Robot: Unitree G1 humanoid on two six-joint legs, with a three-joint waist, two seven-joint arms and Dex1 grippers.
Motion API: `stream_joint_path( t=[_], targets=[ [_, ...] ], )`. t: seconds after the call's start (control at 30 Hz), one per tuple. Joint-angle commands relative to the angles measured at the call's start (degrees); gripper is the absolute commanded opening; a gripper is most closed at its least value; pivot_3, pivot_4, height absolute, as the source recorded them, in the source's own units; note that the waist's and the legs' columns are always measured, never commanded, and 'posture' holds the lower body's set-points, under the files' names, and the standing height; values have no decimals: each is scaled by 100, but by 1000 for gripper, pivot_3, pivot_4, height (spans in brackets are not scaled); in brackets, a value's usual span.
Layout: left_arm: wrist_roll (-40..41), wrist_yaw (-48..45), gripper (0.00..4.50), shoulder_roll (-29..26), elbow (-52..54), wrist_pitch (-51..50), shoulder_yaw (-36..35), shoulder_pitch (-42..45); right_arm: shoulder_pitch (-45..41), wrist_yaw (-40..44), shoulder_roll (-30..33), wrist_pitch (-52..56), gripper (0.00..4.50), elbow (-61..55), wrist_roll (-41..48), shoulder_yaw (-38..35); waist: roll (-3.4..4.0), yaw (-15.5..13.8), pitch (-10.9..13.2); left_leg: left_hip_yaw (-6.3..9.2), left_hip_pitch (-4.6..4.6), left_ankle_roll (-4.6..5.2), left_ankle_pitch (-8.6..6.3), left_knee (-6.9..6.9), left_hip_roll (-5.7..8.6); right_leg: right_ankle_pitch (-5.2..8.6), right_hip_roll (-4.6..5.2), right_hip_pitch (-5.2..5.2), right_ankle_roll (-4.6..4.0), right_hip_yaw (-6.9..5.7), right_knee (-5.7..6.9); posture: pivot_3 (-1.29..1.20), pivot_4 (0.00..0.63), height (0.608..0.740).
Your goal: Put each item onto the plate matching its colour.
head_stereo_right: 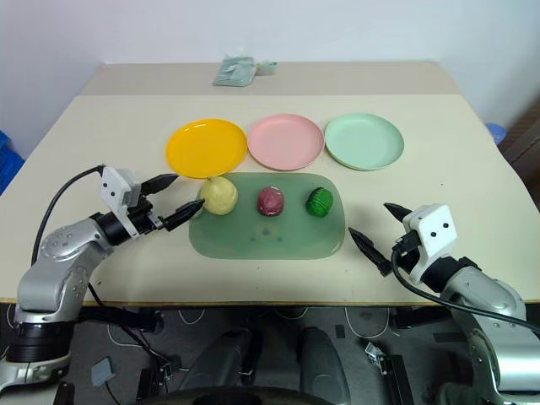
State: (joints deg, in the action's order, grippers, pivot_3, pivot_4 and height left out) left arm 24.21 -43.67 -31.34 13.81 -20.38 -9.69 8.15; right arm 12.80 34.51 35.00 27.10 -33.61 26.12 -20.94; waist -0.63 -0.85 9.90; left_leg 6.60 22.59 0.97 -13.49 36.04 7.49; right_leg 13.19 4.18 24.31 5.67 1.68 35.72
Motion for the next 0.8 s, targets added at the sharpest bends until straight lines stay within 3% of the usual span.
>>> stream_joint_path(
  t=[0.03, 0.63, 0.8],
  targets=[
    [-6, -14, 4500, -78, 265, 137, 1, -22, -14, 3, 10, -116, 4440, -143, 59, -101, 0, -1, 0, 0, 0, 0, 0, 0, 0, 0, 0, 0, 0, 0, -1, 0, 150, 740],
    [-18, 193, 4500, -48, 419, -82, 117, 135, -184, 45, -36, -206, 4440, -129, 154, -78, 0, -1, 0, 0, 5, 3, -2, -1, -2, -1, 1, -2, -1, -5, -17, 0, 150, 740],
    [-144, 409, 4500, 15, 373, -207, 346, 317, -536, 637, 19, -519, 4440, -142, 576, 107, 1, 7, 1, -1, 5, 3, -2, 0, -4, -2, 1, -3, 0, -9, -17, 0, 150, 740]
  ],
)
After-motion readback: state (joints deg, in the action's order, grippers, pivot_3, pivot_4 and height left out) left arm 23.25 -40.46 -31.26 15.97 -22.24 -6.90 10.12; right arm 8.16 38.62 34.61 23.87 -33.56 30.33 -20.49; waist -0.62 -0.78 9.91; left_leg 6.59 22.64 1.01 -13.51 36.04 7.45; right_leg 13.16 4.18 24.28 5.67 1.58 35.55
